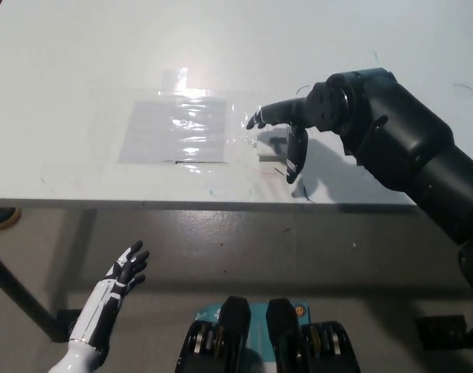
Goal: A white switch is kept at the centre of the table close to the robot and the robot uses its right hand to press it to turn it on
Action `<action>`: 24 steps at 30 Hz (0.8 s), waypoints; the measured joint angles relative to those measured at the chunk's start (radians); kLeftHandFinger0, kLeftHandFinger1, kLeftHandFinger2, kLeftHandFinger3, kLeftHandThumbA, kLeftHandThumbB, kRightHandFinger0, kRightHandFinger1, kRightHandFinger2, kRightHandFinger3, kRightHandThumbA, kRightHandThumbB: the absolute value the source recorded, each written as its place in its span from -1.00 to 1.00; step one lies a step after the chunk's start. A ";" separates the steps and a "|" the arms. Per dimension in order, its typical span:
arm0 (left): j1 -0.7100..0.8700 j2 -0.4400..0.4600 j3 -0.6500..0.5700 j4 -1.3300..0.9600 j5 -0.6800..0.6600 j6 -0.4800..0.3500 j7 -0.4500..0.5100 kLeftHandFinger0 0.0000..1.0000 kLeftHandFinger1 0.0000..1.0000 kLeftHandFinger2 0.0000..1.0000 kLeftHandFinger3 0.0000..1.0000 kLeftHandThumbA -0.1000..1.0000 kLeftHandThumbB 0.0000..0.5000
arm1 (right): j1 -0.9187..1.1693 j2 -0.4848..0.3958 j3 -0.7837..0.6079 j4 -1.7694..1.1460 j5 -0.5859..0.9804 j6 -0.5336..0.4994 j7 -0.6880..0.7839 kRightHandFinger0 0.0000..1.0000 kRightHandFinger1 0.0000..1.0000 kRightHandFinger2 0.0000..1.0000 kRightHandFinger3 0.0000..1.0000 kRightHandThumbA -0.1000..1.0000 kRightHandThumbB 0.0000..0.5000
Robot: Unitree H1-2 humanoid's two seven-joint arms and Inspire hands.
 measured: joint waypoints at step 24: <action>-0.010 0.006 0.000 0.000 0.000 0.000 0.000 1.00 1.00 1.00 1.00 1.00 -0.69 | 0.013 -0.005 -0.013 0.004 -0.006 -0.005 0.027 1.00 1.00 1.00 1.00 1.00 -0.02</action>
